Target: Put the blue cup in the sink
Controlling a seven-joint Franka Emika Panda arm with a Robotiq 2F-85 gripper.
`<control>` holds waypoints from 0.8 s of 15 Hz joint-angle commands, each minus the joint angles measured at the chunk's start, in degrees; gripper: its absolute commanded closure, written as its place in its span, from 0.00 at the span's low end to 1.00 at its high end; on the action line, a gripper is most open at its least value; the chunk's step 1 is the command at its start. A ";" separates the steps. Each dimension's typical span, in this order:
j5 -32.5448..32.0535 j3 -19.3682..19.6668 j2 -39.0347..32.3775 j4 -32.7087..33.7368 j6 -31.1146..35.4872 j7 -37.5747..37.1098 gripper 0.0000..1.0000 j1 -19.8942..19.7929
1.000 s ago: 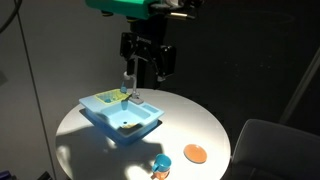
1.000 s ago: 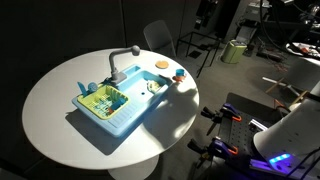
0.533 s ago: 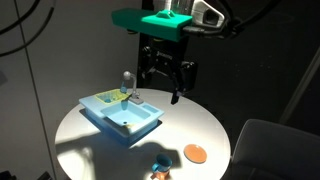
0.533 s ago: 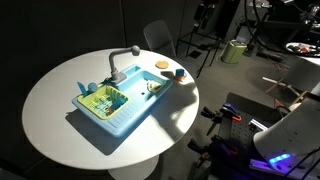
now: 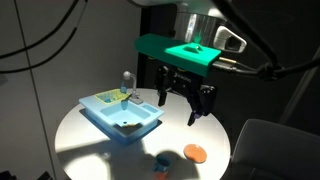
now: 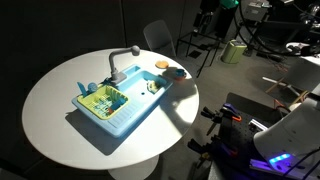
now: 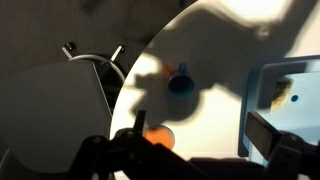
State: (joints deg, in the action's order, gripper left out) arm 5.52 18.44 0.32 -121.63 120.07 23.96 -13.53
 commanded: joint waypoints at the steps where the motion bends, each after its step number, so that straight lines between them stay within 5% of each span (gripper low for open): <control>1: 3.21 -0.70 -5.55 3.65 2.93 4.08 0.00 -1.56; 12: 7.66 -5.71 -18.86 6.23 10.01 6.91 0.00 -5.92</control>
State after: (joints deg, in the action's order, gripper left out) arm 11.87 14.46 -15.60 -117.01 129.37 28.83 -16.76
